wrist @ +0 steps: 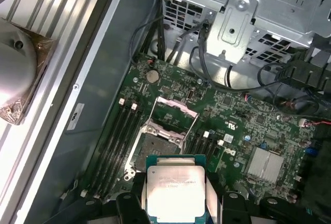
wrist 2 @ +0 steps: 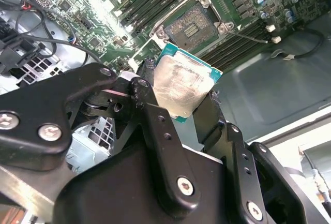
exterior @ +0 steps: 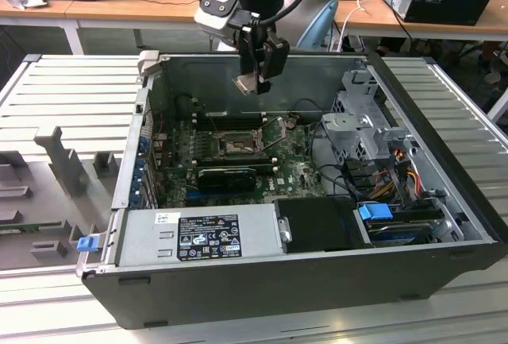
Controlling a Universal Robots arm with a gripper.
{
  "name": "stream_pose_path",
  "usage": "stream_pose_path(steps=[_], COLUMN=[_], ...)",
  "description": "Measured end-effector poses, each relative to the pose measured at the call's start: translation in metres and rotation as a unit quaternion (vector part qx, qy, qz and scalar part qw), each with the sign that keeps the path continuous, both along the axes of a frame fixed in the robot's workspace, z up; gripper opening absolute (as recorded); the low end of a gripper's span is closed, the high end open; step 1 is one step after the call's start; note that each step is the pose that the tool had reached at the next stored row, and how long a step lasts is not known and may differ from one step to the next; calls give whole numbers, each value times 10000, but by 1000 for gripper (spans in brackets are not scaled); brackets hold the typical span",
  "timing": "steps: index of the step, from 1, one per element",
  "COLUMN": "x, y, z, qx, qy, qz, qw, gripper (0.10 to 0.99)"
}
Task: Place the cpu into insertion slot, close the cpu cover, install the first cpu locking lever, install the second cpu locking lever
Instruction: 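Place the cpu into insertion slot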
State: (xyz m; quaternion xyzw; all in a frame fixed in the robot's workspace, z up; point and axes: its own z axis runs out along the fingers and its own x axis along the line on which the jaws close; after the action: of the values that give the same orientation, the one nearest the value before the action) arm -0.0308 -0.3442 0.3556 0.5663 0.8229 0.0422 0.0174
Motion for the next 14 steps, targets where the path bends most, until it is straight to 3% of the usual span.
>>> stream_pose_path(steps=[10, 14], x=[-2, -2], y=[0, 0], z=[-19, -28], qx=[1, 0], qy=[-1, 0], qz=[-449, -765], qw=[9990, 9971], gripper=[541, 541])
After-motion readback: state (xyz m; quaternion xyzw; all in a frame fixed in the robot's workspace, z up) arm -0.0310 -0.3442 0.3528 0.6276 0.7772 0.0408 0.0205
